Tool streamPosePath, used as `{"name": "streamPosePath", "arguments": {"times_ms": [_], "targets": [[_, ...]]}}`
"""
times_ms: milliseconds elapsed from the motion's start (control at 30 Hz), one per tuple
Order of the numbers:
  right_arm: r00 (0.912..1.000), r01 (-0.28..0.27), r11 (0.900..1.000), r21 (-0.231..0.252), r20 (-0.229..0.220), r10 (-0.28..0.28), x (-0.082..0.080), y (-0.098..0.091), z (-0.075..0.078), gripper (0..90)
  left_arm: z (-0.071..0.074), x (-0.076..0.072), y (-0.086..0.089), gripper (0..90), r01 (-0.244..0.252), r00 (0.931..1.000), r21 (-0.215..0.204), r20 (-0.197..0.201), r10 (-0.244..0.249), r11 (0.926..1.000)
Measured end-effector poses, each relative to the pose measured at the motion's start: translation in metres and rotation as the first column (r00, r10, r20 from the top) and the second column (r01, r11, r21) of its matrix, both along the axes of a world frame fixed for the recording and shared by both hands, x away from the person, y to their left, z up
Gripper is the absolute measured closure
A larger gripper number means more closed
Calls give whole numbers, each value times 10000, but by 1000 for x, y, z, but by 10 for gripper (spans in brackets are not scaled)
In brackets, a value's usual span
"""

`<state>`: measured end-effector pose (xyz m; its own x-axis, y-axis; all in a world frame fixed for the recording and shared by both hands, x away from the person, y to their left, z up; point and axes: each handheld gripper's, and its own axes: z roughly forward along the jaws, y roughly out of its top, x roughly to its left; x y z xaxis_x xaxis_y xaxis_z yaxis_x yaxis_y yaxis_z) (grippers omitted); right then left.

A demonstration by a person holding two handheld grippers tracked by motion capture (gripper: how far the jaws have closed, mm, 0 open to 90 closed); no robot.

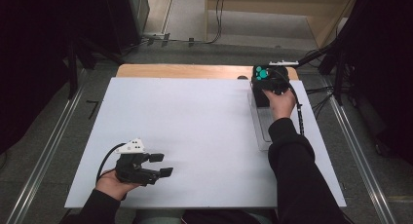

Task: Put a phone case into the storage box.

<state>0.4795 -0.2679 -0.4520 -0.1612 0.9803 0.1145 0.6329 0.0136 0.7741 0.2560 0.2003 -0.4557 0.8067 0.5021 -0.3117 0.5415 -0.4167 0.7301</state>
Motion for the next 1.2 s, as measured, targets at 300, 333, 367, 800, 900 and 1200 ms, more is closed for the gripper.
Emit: {"name": "streamPosePath", "arguments": {"times_ms": [300, 333, 367, 800, 900, 1200], "targets": [[10000, -46, 9995, 316, -23, 47, 1, -3, -1, 0, 0, 0, -1, 319, 23, 10000, -44, -36, -24, 10000], [10000, -22, 9994, 331, -49, 24, 0, -3, -1, 0, 0, 0, -1, 318, 24, 10000, -37, -41, -25, 10000], [10000, -35, 9994, 358, -58, 37, -1, -4, 0, 0, 0, 0, -1, 318, 18, 10000, -39, -49, -19, 10000], [9965, -538, 9863, 1558, -544, 630, -23, 2, 28, 0, 1, 5, -1, 318, -18, 9999, -103, -162, 17, 9999], [9919, -1059, 9803, 1667, -518, 1160, -31, 7, 32, 0, 1, 6, -1, 318, -18, 9998, -37, -203, 17, 10000], [9572, -2707, 9501, 1552, -621, 2828, -55, 29, 36, 118, 1, 13, 1, 317, -102, 9991, 0, -413, 102, 9999]]}}
